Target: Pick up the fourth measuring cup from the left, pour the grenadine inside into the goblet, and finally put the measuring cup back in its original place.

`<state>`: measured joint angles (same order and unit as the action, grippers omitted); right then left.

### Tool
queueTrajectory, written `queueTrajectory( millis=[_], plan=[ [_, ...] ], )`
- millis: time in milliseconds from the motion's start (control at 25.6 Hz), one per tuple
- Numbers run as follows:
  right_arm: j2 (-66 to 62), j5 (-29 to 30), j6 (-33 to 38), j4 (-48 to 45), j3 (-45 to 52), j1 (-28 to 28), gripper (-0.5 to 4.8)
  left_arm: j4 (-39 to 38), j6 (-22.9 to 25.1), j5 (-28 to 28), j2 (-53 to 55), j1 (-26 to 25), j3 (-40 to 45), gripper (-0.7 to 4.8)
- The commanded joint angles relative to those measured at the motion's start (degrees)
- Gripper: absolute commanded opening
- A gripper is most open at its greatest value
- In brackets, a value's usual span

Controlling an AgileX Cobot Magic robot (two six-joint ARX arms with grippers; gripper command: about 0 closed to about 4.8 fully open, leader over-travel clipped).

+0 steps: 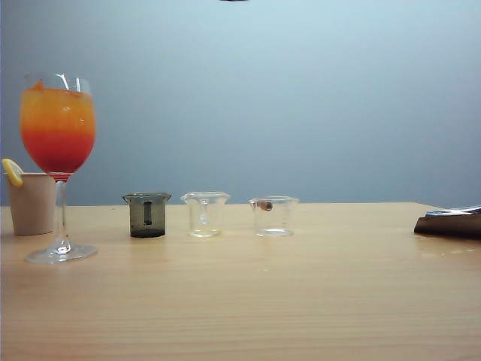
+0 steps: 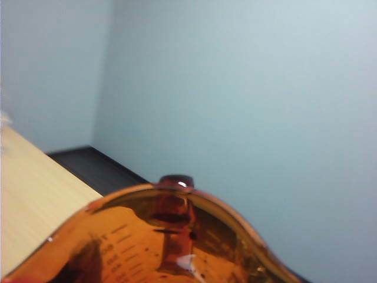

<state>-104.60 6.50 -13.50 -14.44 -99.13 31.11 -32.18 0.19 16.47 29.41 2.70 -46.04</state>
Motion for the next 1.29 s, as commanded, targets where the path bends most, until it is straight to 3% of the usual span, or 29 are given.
queueTrajectory(
  millis=[39,196,899,1095,1290],
  plan=[
    [2.1,-2.6,3.9,0.5,2.8,-3.8,-0.02,0.5,-0.2,0.1,-0.1,0.0,0.0,-0.05],
    [3.3,-3.6,5.2,-0.1,7.6,-7.2,-0.02,0.5,-0.2,0.1,0.0,0.0,0.0,-0.05],
    [7.1,-7.0,9.0,-29.7,46.6,-13.8,-0.02,-0.1,-0.2,0.2,1.4,0.0,0.0,-0.06],
    [5.9,-8.1,8.9,-31.6,52.0,-14.0,-0.02,-0.1,-0.2,0.2,1.4,0.0,0.0,-0.05],
    [-1.3,-7.9,9.0,-40.2,52.6,-14.3,-0.01,-0.4,-0.2,0.2,1.4,0.0,0.0,-0.05]
  ],
)
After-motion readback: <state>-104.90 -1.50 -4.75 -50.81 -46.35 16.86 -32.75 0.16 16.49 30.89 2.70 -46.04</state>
